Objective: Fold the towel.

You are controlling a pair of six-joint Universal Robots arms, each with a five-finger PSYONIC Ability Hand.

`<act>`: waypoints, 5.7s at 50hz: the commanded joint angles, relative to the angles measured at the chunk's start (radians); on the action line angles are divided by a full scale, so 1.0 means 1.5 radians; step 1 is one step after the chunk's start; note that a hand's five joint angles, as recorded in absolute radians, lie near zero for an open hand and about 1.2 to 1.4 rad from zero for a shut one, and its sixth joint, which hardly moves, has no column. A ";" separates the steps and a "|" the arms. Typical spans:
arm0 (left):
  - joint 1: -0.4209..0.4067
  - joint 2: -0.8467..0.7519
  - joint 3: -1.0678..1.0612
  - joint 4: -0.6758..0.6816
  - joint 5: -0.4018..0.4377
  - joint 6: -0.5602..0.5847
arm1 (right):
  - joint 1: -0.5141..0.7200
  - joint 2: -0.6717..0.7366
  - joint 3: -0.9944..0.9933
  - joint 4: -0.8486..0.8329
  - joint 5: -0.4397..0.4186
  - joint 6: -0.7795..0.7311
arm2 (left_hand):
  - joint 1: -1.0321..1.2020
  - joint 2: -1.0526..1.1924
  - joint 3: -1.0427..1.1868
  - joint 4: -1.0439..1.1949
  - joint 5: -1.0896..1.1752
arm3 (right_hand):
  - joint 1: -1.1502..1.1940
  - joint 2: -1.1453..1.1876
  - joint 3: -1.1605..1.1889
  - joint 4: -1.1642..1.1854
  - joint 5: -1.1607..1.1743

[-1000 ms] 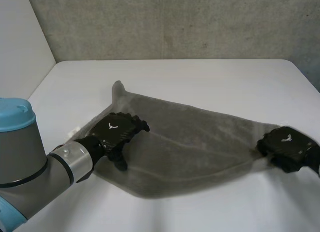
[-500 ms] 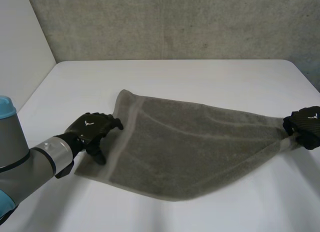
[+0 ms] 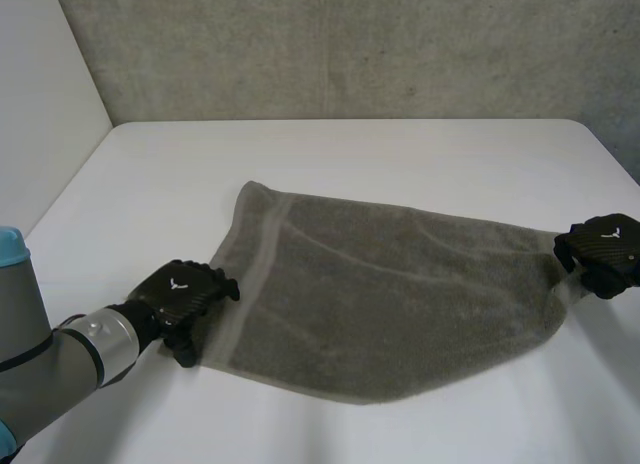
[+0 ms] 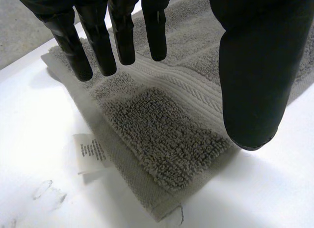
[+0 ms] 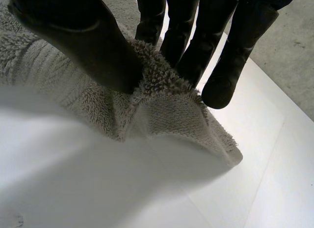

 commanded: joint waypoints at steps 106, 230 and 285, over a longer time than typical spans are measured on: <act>0.059 0.100 0.055 -0.030 -0.012 0.034 | 0.031 -0.084 -0.007 0.094 -0.012 0.007 | 0.655 0.656 0.655 0.657 0.660 | 0.045 0.052 0.049 0.036 0.038; -0.043 -0.101 0.295 0.019 -0.193 -0.262 | 0.265 0.251 -0.643 0.206 0.224 0.256 | 0.655 0.656 0.655 0.657 0.660 | -0.770 -0.762 -0.765 -0.778 -0.776; -0.039 -0.076 0.279 0.018 -0.194 -0.266 | 0.201 0.116 -0.108 0.044 0.098 0.019 | 0.655 0.656 0.655 0.657 0.660 | -0.692 -0.685 -0.688 -0.701 -0.699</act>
